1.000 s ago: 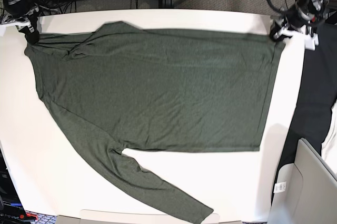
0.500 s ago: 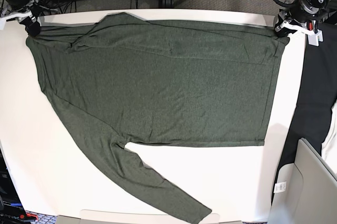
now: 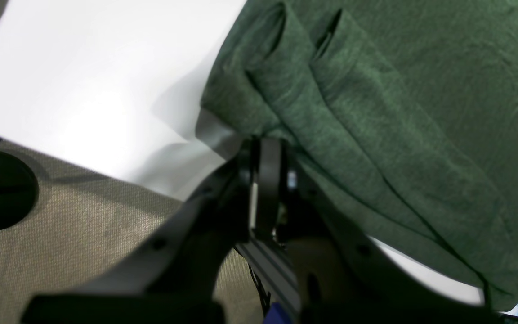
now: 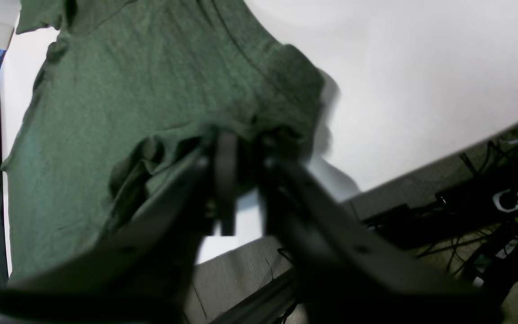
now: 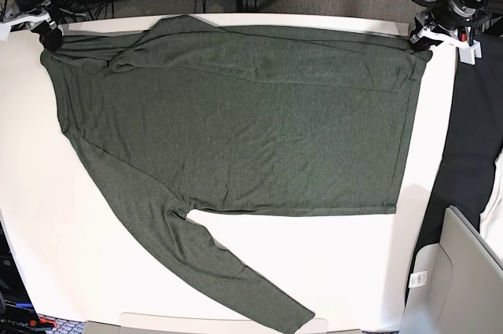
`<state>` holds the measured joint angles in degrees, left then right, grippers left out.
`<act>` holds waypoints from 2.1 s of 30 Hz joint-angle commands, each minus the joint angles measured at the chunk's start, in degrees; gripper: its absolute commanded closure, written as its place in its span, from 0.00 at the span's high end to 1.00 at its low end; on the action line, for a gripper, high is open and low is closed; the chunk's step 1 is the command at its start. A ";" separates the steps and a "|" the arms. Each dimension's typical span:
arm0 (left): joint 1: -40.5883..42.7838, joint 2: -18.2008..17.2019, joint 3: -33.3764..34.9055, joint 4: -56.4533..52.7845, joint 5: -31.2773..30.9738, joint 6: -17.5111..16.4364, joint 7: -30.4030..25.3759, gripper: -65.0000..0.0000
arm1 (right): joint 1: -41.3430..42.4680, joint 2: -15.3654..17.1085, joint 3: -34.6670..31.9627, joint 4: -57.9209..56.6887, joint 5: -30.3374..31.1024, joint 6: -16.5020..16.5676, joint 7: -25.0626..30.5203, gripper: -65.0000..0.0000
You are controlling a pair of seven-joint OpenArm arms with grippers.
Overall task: Fold the T-shirt properly
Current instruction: 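Pull both held corners apart and lay the shirt flat, then release and regrasp the shirt edge with the right gripper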
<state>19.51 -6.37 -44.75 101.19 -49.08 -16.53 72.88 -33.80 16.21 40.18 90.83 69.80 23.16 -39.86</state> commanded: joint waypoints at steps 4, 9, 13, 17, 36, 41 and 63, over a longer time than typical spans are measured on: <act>0.05 -0.88 -0.30 1.10 -0.72 0.05 -0.31 0.10 | -0.79 1.07 0.74 1.00 1.28 0.53 1.22 0.33; 0.05 -0.97 -0.39 1.10 -0.72 0.14 -0.31 0.18 | -1.76 0.98 0.74 1.09 1.36 0.62 1.22 0.35; 0.05 -0.88 -0.30 1.10 -0.72 0.14 -0.31 0.23 | -2.73 0.28 0.74 3.72 3.21 0.89 -0.89 0.35; 0.05 -0.88 -0.21 1.10 -0.72 0.14 -0.31 0.27 | -3.52 0.19 0.21 8.82 4.35 0.97 -5.02 0.35; -0.21 -0.79 0.05 1.10 -0.72 0.14 -0.31 0.27 | 1.76 -4.65 -20.71 13.48 -3.82 0.89 -6.25 0.36; -0.21 -0.71 0.05 1.10 -0.72 0.14 -0.31 0.27 | 0.53 -4.73 -20.71 13.48 -3.38 0.89 -6.43 0.36; -0.30 -0.71 0.05 1.10 -0.72 0.14 -0.31 0.27 | 1.85 -7.11 -22.21 11.02 -4.96 0.89 -6.34 0.36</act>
<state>19.33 -6.42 -44.62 101.19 -48.80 -16.32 72.86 -32.14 8.69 17.91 101.08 63.99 23.20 -46.76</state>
